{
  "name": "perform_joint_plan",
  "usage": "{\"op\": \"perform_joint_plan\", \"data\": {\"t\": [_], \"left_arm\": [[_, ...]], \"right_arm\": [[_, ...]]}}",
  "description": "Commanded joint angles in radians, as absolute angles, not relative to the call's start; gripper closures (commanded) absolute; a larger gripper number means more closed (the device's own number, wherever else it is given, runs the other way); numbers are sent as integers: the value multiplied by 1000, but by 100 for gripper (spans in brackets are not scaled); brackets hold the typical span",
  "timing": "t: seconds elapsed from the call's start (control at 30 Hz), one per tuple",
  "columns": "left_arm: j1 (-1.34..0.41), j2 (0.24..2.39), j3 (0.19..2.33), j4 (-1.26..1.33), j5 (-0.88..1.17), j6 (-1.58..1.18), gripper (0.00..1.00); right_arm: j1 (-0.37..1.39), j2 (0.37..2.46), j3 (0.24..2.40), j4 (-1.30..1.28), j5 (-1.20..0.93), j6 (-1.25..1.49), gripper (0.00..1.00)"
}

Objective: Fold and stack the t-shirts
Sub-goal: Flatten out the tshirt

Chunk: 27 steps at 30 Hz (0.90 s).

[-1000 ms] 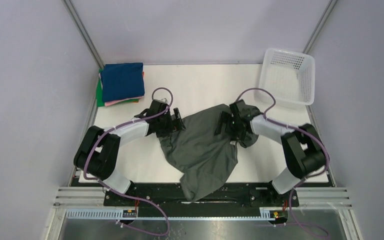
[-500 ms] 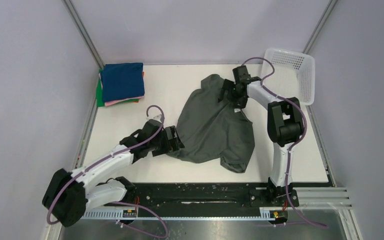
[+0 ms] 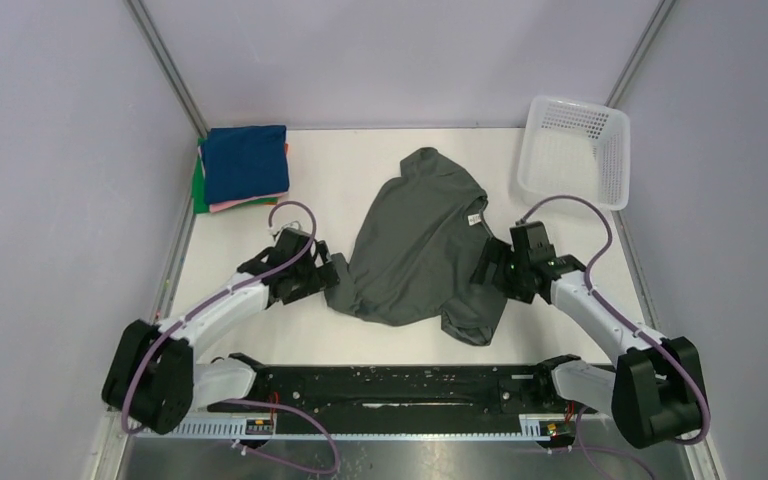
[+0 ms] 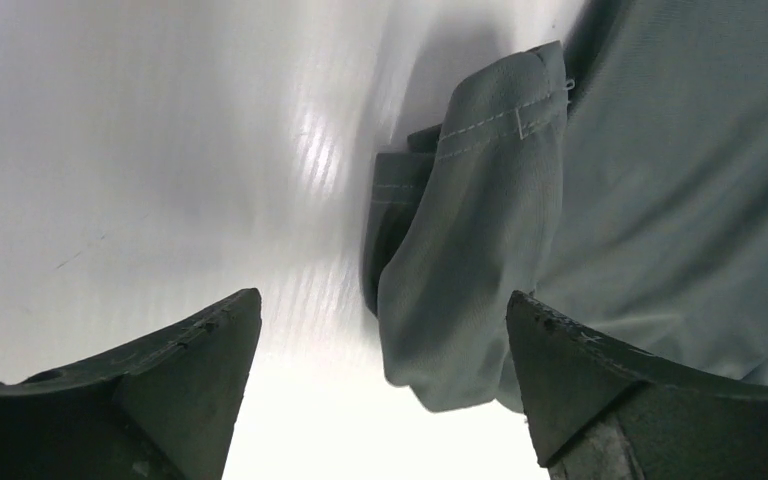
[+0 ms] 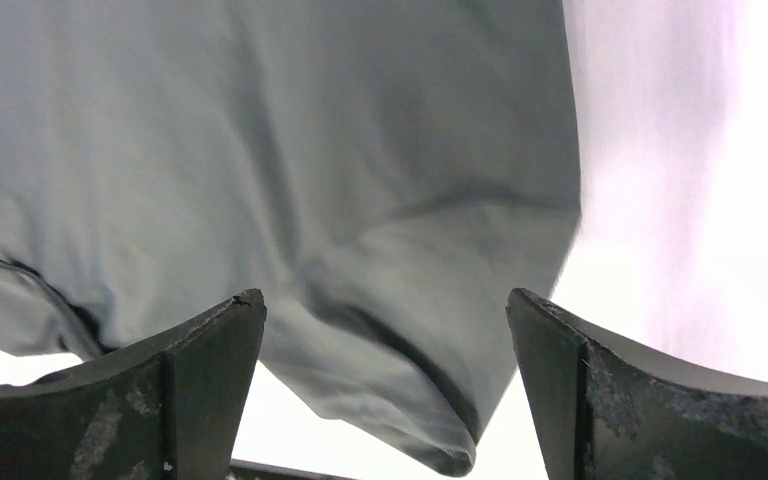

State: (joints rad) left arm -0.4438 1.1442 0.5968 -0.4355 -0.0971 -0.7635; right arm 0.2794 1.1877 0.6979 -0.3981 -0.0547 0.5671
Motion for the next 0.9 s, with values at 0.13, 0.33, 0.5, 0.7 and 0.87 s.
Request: {"op": "perform_joint_plan", "data": {"t": [0.13, 0.33, 0.5, 0.7, 0.87], "left_arm": [[-426, 1282, 675, -207, -6, -735, 10], [-422, 1372, 714, -175, -37, -751, 24], [-420, 1438, 744, -143, -82, -748, 37], [-417, 1477, 761, -155, -98, -755, 61], [-417, 1446, 744, -171, -104, -759, 86]], "right_arm": [[348, 1018, 471, -421, -151, 657, 1], [449, 1001, 451, -437, -133, 672, 5], [513, 1027, 453, -499, -47, 678, 9], [525, 1001, 414, -516, -49, 697, 11], [530, 961, 400, -552, -64, 692, 12]]}}
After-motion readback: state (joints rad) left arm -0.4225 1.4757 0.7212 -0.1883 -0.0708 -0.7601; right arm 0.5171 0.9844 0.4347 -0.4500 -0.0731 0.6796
